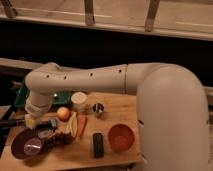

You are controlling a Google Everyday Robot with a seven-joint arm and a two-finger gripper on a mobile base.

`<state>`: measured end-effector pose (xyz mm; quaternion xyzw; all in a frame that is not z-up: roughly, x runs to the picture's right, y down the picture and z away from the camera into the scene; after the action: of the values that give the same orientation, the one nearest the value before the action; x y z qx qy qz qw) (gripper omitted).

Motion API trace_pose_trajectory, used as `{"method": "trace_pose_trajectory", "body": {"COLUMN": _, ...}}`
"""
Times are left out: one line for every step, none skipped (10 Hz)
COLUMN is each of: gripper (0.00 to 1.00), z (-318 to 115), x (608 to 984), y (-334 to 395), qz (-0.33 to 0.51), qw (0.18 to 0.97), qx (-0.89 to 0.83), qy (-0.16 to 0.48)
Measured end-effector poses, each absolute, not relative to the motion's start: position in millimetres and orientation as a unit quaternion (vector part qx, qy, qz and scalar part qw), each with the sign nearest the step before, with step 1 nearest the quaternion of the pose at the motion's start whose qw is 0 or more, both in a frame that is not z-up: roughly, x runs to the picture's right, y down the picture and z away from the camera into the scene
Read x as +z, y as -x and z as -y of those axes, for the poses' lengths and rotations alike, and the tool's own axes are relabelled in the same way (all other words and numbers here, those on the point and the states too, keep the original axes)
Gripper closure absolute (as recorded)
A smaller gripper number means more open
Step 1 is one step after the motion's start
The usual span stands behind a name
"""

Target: Wipe purple bowl with brush

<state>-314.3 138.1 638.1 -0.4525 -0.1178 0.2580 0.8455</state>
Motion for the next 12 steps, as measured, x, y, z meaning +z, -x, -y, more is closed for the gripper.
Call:
{"method": "trace_pose_trajectory", "body": {"gripper": 1.0, "z": -140, "x": 641, "y": 325, "qz": 0.12, "qw": 0.847, "qx": 0.25, "qy": 0.454}}
{"method": "trace_pose_trajectory", "body": {"gripper": 1.0, "z": -142, "x": 644, "y": 336, "qz": 0.124, "qw": 0.847, "qx": 0.243, "qy": 0.456}}
{"method": "trace_pose_trajectory", "body": {"gripper": 1.0, "z": -149, "x": 648, "y": 351, "qz": 0.127, "qw": 0.847, "qx": 0.232, "qy": 0.461}}
{"method": "trace_pose_trajectory", "body": {"gripper": 1.0, "z": -157, "x": 650, "y": 363, "qz": 0.13, "qw": 0.846, "qx": 0.22, "qy": 0.467}}
{"method": "trace_pose_trajectory", "body": {"gripper": 1.0, "z": -161, "x": 653, "y": 368, "qz": 0.131, "qw": 0.846, "qx": 0.214, "qy": 0.47}}
{"method": "trace_pose_trajectory", "body": {"gripper": 1.0, "z": -170, "x": 659, "y": 379, "qz": 0.133, "qw": 0.847, "qx": 0.201, "qy": 0.474}}
{"method": "trace_pose_trajectory", "body": {"gripper": 1.0, "z": -177, "x": 663, "y": 389, "qz": 0.135, "qw": 0.848, "qx": 0.189, "qy": 0.476}}
{"method": "trace_pose_trajectory", "body": {"gripper": 1.0, "z": -181, "x": 666, "y": 399, "qz": 0.14, "qw": 0.849, "qx": 0.179, "qy": 0.478}}
{"method": "trace_pose_trajectory", "body": {"gripper": 1.0, "z": -184, "x": 672, "y": 406, "qz": 0.144, "qw": 0.849, "qx": 0.173, "qy": 0.479}}
{"method": "trace_pose_trajectory", "body": {"gripper": 1.0, "z": -185, "x": 677, "y": 412, "qz": 0.148, "qw": 0.847, "qx": 0.17, "qy": 0.481}}
{"method": "trace_pose_trajectory", "body": {"gripper": 1.0, "z": -191, "x": 682, "y": 418, "qz": 0.152, "qw": 0.846, "qx": 0.162, "qy": 0.484}}
{"method": "trace_pose_trajectory", "body": {"gripper": 1.0, "z": -195, "x": 685, "y": 424, "qz": 0.156, "qw": 0.846, "qx": 0.155, "qy": 0.486}}
